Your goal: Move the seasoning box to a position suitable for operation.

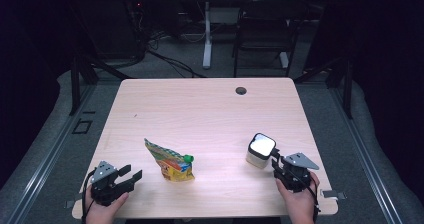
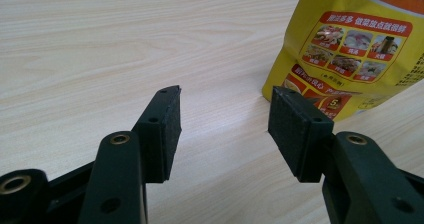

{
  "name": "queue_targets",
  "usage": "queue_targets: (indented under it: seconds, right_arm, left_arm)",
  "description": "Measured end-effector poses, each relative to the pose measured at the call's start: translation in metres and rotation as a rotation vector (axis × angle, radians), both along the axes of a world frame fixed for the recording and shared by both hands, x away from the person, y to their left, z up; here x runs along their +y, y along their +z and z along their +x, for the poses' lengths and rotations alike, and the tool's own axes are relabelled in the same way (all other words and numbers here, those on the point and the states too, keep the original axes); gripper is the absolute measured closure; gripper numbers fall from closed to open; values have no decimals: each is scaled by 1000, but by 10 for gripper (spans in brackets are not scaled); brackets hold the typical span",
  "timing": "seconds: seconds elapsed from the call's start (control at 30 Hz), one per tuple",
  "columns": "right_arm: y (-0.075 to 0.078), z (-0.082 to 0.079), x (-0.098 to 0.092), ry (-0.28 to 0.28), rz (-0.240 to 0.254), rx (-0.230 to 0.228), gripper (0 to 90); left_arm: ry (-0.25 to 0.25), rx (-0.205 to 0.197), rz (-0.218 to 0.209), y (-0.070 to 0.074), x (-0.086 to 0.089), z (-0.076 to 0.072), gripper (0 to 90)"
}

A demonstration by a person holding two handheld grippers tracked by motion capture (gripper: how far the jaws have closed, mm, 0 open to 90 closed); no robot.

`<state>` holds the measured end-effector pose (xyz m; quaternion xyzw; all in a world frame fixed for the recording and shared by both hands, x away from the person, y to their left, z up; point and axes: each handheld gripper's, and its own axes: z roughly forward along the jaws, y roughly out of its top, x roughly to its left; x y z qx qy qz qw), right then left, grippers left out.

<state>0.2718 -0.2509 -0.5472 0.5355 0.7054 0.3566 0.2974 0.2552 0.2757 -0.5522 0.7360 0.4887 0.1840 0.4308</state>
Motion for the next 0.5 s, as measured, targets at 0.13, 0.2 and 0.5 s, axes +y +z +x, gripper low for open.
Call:
queue_targets:
  seconds: [0.13, 0.2, 0.5]
  right_arm:
    - [-4, 5, -1, -14, -10, 6, 653]
    - [-6, 8, 0, -20, -13, 6, 653]
    - [-9, 17, 6, 9, -47, -4, 735]
  left_arm:
    - [-6, 11, 7, 0, 0, 1, 472]
    - [-5, 8, 5, -1, -1, 1, 471]
    - [-8, 7, 6, -1, -1, 1, 471]
